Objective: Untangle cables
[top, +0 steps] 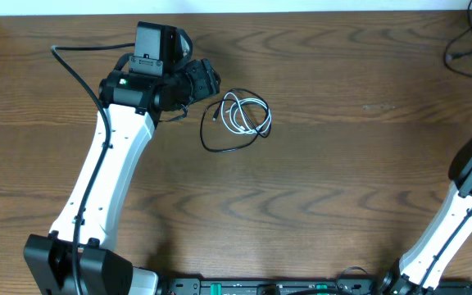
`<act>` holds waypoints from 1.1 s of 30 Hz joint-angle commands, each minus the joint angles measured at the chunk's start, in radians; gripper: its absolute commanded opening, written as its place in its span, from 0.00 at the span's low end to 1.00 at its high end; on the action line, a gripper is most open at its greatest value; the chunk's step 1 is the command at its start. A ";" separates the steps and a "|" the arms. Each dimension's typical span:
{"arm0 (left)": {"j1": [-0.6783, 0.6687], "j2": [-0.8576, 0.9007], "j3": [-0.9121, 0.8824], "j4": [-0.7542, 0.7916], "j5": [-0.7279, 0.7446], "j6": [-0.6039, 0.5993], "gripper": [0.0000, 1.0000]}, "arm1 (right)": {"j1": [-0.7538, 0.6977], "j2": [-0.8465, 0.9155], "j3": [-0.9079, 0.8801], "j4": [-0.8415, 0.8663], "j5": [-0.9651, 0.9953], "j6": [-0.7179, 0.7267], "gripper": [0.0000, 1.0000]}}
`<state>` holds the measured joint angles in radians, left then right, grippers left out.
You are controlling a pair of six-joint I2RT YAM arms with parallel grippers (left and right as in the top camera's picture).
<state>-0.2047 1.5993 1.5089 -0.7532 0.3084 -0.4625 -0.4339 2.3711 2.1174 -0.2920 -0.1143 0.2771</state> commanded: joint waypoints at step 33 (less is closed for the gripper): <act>-0.124 0.173 -0.016 0.018 -0.003 -0.074 0.64 | 0.253 -0.388 -0.018 -0.642 -0.438 -0.272 0.97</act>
<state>-0.2962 1.7054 1.5036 -0.7528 0.3084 -0.4732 -0.2100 1.9953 2.0975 -0.9318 -0.5388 0.0391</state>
